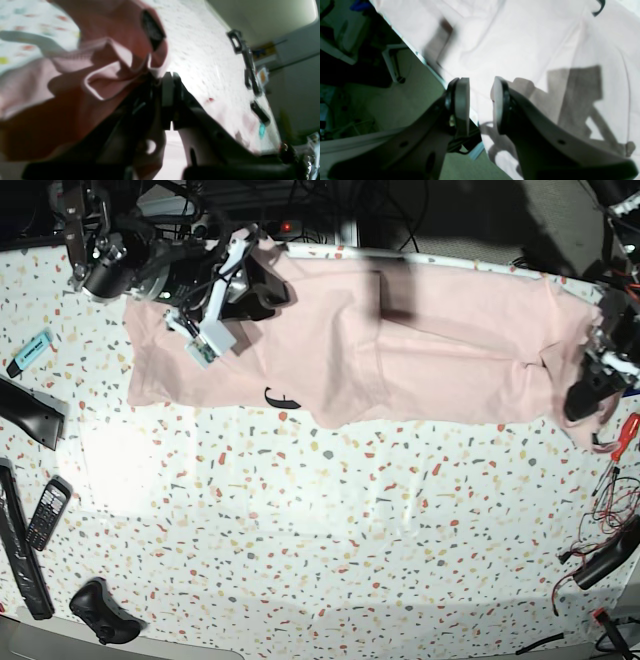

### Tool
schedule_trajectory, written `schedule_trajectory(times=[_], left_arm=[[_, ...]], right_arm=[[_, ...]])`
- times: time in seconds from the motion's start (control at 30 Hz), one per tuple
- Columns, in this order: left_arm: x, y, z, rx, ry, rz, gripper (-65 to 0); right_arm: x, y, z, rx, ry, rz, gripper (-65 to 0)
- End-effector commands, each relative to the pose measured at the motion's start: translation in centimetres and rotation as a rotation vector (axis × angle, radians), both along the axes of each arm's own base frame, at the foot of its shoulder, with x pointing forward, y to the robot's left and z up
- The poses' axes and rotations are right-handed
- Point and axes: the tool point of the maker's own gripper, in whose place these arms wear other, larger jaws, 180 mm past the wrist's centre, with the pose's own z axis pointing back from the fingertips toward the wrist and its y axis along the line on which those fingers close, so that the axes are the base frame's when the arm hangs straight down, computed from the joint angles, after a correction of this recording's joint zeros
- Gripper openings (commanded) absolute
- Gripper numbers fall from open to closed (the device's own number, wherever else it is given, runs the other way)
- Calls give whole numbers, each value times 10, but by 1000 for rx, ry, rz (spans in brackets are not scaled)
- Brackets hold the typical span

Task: Fold the T-shirt properly
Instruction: 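Grasp the shirt's hem end with the left gripper and lift it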

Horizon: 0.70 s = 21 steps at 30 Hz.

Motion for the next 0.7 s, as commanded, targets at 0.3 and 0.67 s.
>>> schedule_trajectory(times=[0.3, 0.67], left_arm=[[-2, -139, 4, -21, -40, -299, -650], [-8, -165, -12, 7, 25, -359, -650]], right_arm=[[6, 3, 12, 30, -40, 5, -486], [5, 3, 11, 23, -34, 8, -486]])
